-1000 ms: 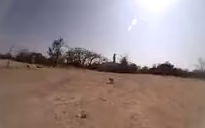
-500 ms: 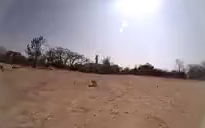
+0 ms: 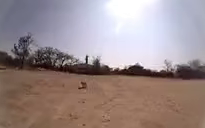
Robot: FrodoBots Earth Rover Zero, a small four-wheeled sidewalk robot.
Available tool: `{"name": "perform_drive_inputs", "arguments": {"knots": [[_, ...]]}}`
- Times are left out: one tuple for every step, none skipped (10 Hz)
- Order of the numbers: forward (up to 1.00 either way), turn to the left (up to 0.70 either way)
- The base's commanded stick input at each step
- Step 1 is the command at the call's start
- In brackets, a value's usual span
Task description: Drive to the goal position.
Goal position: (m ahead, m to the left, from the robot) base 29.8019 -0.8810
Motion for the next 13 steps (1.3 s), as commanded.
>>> {"name": "perform_drive_inputs", "arguments": {"knots": [[1.0,0.0],[1.0,0.0],[1.0,0.0],[1.0,0.0],[1.0,0.0],[1.0,0.0],[1.0,0.0],[1.0,-0.01],[1.0,-0.2],[1.0,-0.39],[1.0,-0.4],[1.0,-0.4],[1.0,-0.4]]}}
